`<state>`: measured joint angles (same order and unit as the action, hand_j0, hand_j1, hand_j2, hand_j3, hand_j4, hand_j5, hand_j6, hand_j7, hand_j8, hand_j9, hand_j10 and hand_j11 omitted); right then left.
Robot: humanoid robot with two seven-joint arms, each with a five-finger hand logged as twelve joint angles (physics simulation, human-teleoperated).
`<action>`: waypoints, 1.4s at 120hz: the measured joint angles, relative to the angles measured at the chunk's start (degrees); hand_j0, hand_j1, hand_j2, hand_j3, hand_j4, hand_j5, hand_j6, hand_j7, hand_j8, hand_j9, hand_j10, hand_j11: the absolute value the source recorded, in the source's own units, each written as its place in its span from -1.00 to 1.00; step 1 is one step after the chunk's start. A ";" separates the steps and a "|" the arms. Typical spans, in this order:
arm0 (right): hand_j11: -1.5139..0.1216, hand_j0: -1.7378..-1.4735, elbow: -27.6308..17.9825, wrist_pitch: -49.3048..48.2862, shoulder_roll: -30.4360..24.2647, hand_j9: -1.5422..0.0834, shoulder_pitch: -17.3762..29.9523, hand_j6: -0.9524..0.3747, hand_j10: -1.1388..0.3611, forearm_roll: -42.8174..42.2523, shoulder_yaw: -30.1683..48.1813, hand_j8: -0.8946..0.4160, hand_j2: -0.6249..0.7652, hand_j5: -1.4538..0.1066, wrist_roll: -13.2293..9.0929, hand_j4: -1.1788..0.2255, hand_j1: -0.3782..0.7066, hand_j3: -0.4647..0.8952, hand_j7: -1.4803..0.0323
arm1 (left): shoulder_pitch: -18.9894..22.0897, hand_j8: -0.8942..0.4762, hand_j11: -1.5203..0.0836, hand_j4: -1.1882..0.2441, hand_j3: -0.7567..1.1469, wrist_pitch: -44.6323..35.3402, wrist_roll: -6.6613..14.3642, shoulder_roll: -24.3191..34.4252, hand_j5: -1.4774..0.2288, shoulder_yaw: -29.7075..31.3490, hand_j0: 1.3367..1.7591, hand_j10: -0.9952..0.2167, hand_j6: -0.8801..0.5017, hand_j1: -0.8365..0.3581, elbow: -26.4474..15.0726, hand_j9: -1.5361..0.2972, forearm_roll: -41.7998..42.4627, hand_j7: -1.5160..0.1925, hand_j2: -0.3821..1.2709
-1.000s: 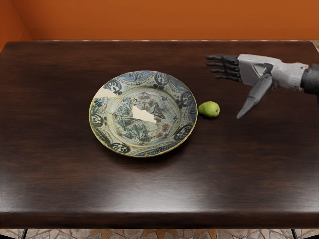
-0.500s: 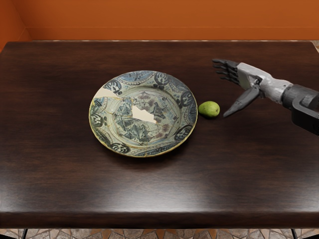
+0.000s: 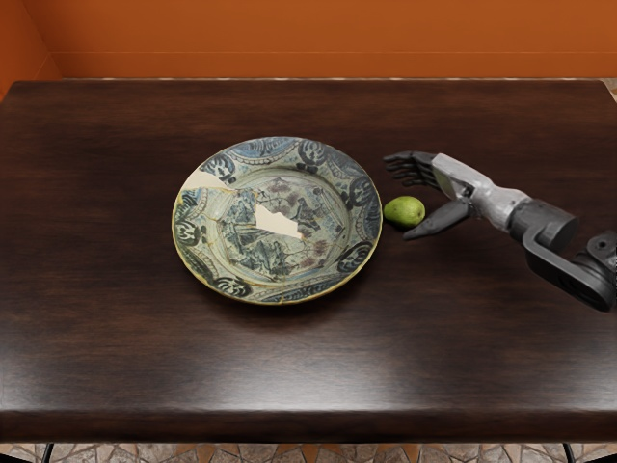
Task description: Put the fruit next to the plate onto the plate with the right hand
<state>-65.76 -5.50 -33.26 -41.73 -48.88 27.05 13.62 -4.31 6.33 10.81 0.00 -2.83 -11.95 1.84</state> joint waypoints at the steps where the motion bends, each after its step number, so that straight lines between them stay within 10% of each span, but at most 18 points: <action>1: 0.45 -0.40 0.01 0.32 0.07 0.49 0.01 0.05 0.18 -0.04 -0.09 -0.03 -0.17 0.44 0.01 0.31 -0.39 -0.32 0.52 | 0.04 0.31 0.90 0.66 -0.21 0.00 0.00 0.00 0.73 0.00 0.52 0.64 0.27 0.98 0.00 0.68 0.00 0.77 -0.54; 168: -0.02 -0.39 4.39 19.71 6.52 0.03 0.07 -0.37 -0.04 -0.26 -7.99 -0.30 -0.06 -0.05 -0.73 -0.07 0.19 -0.32 0.03 | 0.00 0.31 0.90 0.66 -0.21 0.00 0.00 0.00 0.73 0.00 0.52 0.64 0.27 0.98 0.00 0.68 0.00 0.77 -0.54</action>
<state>-61.37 14.21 -26.74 -41.66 -49.14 19.06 12.89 -4.31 6.33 10.81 0.00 -2.83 -11.95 1.84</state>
